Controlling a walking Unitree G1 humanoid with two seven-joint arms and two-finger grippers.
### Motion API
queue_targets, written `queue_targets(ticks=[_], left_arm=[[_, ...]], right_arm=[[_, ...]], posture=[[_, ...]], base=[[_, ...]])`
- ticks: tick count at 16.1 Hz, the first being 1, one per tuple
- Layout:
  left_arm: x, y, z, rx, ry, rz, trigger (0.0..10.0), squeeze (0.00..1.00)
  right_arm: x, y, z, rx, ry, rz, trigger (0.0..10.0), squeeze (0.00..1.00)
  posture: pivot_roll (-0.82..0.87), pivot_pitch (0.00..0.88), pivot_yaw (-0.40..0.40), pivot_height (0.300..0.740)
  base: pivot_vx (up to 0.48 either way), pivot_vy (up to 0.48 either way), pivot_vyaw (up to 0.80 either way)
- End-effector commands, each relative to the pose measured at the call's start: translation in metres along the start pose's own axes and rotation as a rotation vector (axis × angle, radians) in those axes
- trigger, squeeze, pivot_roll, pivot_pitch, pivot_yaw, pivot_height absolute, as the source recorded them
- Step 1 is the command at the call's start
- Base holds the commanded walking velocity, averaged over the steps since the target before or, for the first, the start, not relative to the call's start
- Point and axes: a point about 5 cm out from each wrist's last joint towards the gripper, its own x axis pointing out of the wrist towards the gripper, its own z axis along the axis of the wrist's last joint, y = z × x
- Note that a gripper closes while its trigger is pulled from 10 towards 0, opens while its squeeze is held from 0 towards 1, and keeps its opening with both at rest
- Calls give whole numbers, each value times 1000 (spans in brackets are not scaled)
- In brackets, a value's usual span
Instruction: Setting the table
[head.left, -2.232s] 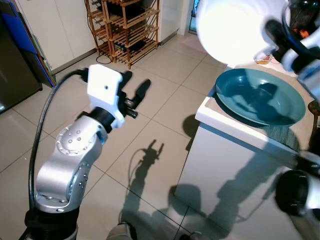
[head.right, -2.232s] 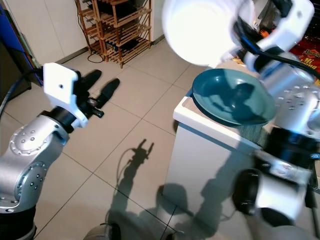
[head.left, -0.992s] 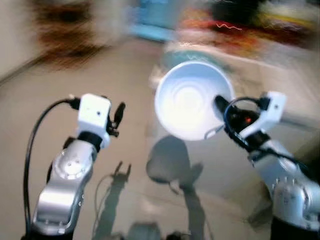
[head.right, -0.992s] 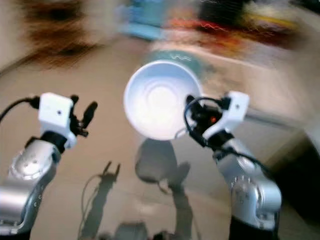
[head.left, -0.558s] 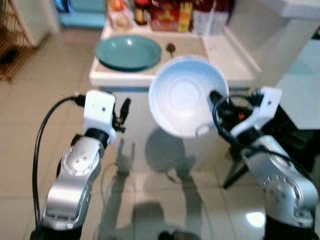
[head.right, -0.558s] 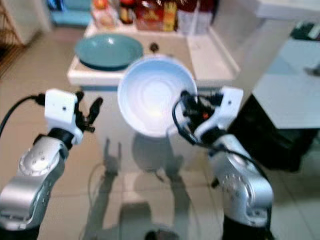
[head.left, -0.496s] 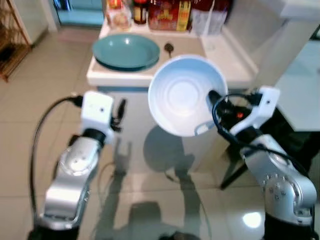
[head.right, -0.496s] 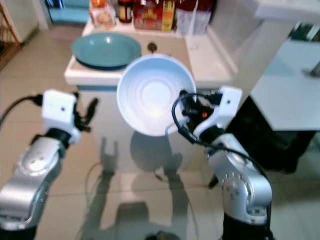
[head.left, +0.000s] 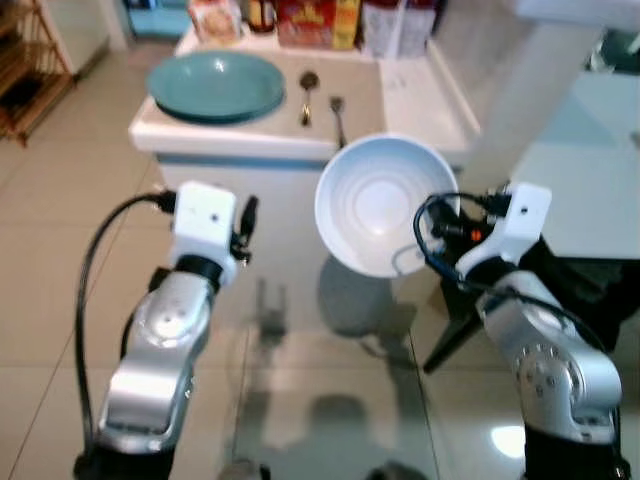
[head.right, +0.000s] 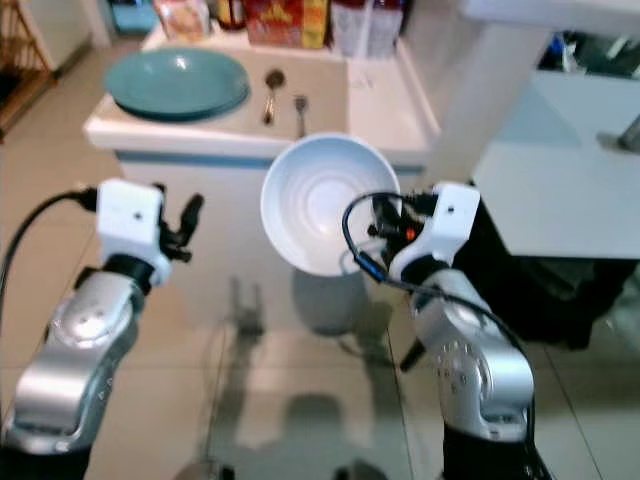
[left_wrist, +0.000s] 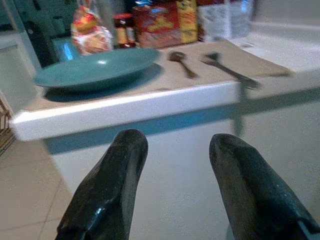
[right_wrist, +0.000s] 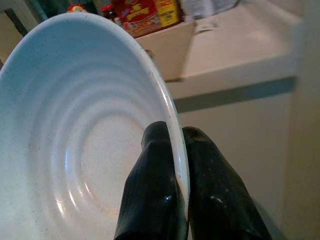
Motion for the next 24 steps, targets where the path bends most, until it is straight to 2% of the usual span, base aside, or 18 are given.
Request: queue_targets(ticks=[1,2,6,8,10,15,19,21,24], left_arm=[[2,-11,0,-9,4,-34,10000,0],[2,-11,-1,-4,9,-38,10000,0],[-7,5,0,47,7,33,10000,0],[-5,9,-1,52,8,67,10000,0],[-3,7,3,38,-3,64,10000,0],[0,1,7,45,-11,57,10000,0],[4,7,5,38,-3,70,10000,0],[8,2,10,5,-23,71,10000,0],[7,-1,14,6,-42,-3,10000,0]], right_arm=[[-5,-5,9,-33,-43,-25,10000,0],[-4,-4,8,-48,-38,-24,10000,0],[5,-1,6,-19,-32,12,10000,0],[6,1,5,-15,-34,9,10000,0],[4,-1,5,-9,-39,-5,10000,0],[5,-20,12,-11,-72,-117,10000,0],[7,-15,16,-11,-84,-103,10000,0],[5,-18,17,-19,-82,-106,10000,0],[6,-22,16,-2,-78,-132,10000,0]], posture=[[-80,101,-41,740],[-76,104,-47,740],[-26,128,-76,740],[-28,132,-77,740],[-39,139,-69,740],[-20,146,-70,740],[-41,144,-60,740],[-30,143,-67,740],[-28,141,-68,740]], base=[[0,-480,0],[0,-480,0],[0,-480,0],[0,-480,0],[0,-480,0],[0,-480,0],[0,-480,0],[0,0,0],[0,0,-267]])
